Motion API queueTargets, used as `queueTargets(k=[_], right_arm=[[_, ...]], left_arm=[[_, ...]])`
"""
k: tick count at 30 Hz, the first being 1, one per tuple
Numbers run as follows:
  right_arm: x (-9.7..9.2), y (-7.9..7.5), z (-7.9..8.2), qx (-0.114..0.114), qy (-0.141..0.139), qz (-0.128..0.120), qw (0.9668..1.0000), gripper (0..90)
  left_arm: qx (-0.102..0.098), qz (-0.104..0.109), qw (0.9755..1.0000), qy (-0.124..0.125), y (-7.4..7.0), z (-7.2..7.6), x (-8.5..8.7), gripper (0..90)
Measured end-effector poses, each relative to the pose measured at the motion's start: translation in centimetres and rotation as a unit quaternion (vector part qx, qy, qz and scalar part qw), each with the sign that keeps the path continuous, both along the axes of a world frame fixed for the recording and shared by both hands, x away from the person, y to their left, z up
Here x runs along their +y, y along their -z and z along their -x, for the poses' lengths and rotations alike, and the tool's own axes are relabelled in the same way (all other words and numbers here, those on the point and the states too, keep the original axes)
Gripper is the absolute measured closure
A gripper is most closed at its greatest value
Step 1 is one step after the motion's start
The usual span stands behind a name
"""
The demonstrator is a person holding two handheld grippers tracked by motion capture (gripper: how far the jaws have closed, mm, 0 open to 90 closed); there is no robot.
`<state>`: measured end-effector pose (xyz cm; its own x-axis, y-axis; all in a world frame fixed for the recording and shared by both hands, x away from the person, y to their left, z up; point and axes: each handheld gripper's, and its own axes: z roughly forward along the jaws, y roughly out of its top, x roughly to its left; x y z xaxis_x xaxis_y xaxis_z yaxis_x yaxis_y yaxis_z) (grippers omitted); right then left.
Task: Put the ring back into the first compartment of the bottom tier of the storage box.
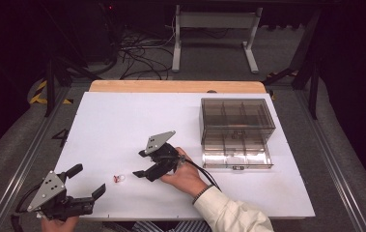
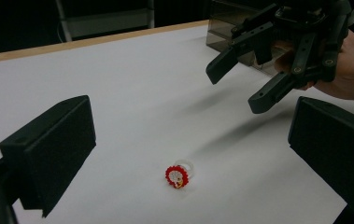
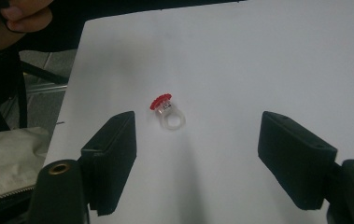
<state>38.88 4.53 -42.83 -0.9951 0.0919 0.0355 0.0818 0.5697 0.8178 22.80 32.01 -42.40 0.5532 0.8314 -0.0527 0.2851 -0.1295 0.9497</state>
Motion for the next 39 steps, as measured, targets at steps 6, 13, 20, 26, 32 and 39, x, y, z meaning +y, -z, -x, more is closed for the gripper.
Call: queueTargets(k=[6,13,20,26,32,39], right_arm=[[1.5,0.4,0.1,0.000,-0.013,0.007,0.9999,28.8],[2.9,1.0,0.0,0.006,-0.022,0.013,0.9996,28.9],[4.0,1.6,0.0,0.008,-0.031,0.022,0.9992,29.0],[4.9,2.1,0.0,0.012,-0.038,0.027,0.9989,29.2],[5.7,2.6,0.0,0.013,-0.044,0.032,0.9984,29.6],[6.7,3.3,-0.1,0.010,-0.052,0.040,0.9978,30.8]], left_arm=[[0.000,0.000,1.0000,-0.008,0.0,0.5,0.3,1.5],[0.000,0.001,0.9999,-0.015,0.1,1.0,0.6,1.5],[0.001,0.000,0.9998,-0.019,0.1,1.3,0.7,1.5],[0.000,0.001,0.9997,-0.025,0.2,1.7,0.9,1.5],[0.000,0.003,0.9995,-0.031,0.2,2.0,1.1,1.4],[0.001,0.002,0.9995,-0.032,0.2,2.3,1.3,1.5]])
